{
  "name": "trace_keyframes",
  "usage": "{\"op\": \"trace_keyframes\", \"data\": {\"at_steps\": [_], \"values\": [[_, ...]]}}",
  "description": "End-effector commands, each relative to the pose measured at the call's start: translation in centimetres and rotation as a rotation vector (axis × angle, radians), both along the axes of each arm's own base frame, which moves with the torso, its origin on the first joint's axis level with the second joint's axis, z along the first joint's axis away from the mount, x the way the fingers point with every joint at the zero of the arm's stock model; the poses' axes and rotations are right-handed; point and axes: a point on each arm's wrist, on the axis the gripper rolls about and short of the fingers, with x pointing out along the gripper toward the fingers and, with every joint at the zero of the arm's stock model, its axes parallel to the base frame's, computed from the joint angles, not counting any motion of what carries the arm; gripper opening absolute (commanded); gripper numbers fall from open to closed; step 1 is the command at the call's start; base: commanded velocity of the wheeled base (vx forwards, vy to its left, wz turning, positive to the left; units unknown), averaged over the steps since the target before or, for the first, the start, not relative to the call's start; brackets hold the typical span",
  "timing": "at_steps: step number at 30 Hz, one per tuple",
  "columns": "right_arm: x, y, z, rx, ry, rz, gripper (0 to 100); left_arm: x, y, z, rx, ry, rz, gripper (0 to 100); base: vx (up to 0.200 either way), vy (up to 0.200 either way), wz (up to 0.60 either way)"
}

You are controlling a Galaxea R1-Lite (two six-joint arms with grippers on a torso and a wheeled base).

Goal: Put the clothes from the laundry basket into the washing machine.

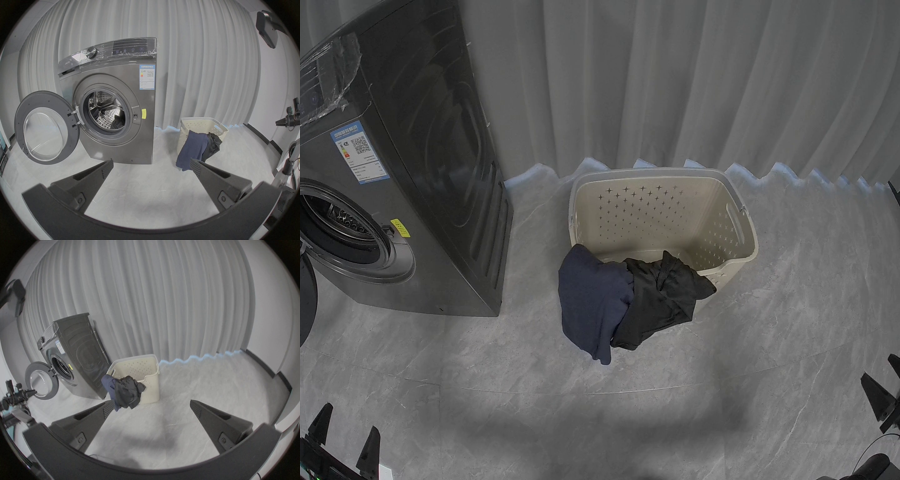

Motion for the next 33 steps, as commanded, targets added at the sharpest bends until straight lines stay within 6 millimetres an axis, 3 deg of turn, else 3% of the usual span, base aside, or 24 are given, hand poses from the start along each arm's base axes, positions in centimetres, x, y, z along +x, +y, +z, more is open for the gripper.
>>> {"op": "trace_keyframes", "data": {"at_steps": [1,7,13,19,27,33], "values": [[10.3,3.3,-0.5,0.072,0.352,0.195,100,0.0,0.0,-0.5,0.004,0.005,-0.001,100,0.000,0.000,0.00],[14.3,5.5,-3.1,0.020,0.453,0.231,100,0.0,0.0,-0.5,0.002,0.008,-0.003,100,0.167,0.000,0.00],[15.7,6.8,-4.0,0.006,0.513,0.266,100,0.0,0.0,-0.5,0.002,0.005,-0.003,100,0.200,0.000,0.00],[17.5,9.0,-4.9,-0.011,0.550,0.318,100,0.0,0.0,-0.5,-0.001,0.005,-0.001,100,0.000,0.000,0.00],[21.7,13.2,-7.8,-0.011,0.519,0.345,100,0.0,0.0,-0.5,-0.001,0.005,-0.001,100,0.000,0.000,0.00],[24.3,15.1,-9.0,-0.001,0.476,0.354,100,0.0,0.0,-0.5,-0.002,0.005,-0.001,100,0.000,0.000,0.00]]}}
